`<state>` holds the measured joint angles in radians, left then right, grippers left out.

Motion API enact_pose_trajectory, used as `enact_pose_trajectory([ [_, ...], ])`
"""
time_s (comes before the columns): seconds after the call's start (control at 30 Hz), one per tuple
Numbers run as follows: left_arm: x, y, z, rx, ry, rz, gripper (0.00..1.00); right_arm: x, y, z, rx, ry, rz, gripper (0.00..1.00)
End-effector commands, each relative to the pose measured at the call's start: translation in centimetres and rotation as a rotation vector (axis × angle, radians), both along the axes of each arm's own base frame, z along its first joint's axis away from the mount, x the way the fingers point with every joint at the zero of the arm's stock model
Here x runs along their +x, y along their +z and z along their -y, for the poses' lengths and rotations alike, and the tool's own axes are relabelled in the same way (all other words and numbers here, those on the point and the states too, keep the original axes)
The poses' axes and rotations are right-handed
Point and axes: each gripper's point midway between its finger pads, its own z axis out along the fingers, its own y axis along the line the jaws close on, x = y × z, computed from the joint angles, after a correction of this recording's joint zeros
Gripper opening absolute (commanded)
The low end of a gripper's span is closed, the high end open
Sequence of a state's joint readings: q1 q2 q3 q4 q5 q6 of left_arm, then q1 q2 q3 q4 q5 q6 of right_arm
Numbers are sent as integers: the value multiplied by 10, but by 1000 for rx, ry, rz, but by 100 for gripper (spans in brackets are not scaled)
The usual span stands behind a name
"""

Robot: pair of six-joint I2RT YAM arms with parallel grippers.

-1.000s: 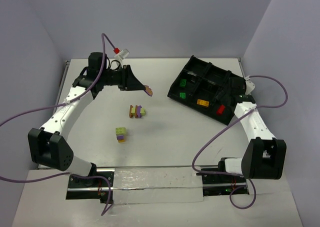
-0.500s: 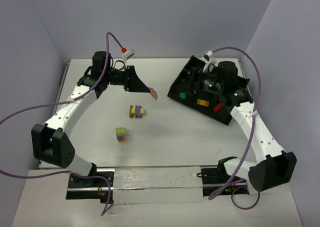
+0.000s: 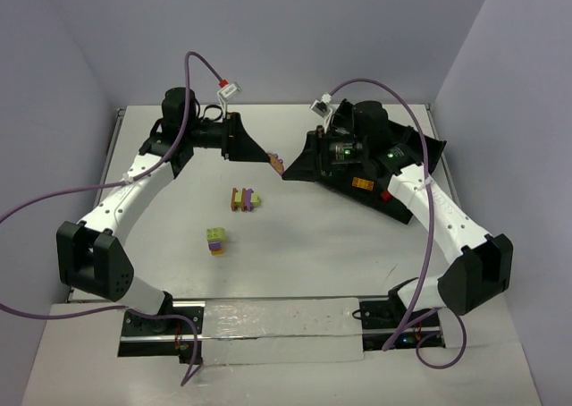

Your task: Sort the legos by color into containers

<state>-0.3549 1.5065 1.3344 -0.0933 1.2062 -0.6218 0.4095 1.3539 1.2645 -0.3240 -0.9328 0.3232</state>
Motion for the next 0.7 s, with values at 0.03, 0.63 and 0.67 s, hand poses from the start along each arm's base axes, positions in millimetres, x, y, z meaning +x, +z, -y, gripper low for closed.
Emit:
enact_pose_trajectory([
  [0.03, -18, 25, 0, -51, -58, 91, 0, -13, 41, -20, 114, 136, 96, 82],
  [0.63, -15, 18, 3, -27, -34, 86, 26, -1, 31, -35, 145, 98, 19, 0],
  [0.67, -12, 16, 3, -14, -17, 80, 49, 6, 28, -33, 127, 57, 26, 0],
])
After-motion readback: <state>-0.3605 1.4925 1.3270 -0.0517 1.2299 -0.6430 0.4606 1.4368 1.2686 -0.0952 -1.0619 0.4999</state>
